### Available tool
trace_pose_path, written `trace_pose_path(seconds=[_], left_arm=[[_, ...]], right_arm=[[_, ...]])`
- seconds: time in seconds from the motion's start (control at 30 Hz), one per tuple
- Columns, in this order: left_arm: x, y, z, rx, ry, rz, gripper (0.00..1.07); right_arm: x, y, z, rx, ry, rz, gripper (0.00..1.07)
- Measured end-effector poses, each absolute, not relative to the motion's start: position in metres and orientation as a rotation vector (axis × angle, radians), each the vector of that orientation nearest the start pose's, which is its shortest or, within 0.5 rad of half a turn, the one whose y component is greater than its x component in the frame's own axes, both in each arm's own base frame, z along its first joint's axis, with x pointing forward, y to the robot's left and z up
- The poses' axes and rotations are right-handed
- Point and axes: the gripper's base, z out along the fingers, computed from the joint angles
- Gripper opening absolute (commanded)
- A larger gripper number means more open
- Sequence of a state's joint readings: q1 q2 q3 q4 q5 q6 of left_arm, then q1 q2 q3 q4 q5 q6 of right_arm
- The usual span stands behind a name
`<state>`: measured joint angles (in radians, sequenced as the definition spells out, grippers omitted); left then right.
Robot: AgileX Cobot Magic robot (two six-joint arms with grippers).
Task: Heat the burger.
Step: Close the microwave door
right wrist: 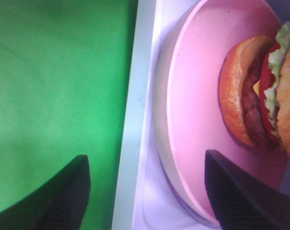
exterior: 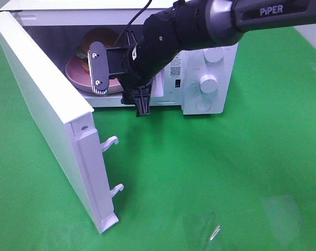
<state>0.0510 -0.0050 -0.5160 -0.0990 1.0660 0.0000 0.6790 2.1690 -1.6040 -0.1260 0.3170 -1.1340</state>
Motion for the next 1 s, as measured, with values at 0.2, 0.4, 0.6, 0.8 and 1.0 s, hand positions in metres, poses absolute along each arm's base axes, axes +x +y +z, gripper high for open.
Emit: trace_pose_path(seconds=[0.2, 0.4, 0.6, 0.8, 1.0], left_arm=[[-0.008, -0.008, 0.282, -0.046, 2.025, -0.086, 0.98], [-0.008, -0.008, 0.282, -0.046, 2.025, -0.086, 0.98], [-0.008, -0.008, 0.282, -0.046, 2.025, -0.086, 0.98], [-0.008, -0.008, 0.282, -0.046, 2.025, -0.086, 0.98], [-0.008, -0.008, 0.282, -0.046, 2.025, -0.086, 0.98]], right_arm=[[0.367, 0.292, 0.190, -1.926, 1.346, -0.327, 0.69], [0.358, 0.284, 0.197, -1.930, 1.346, -0.329, 0.69], [0.345, 0.274, 0.199, -1.937, 1.349, -0.325, 0.69], [0.332, 0.259, 0.208, -1.919, 1.356, -0.326, 0.69], [0.315, 0.245, 0.215, -1.876, 1.360, -0.315, 0.69]])
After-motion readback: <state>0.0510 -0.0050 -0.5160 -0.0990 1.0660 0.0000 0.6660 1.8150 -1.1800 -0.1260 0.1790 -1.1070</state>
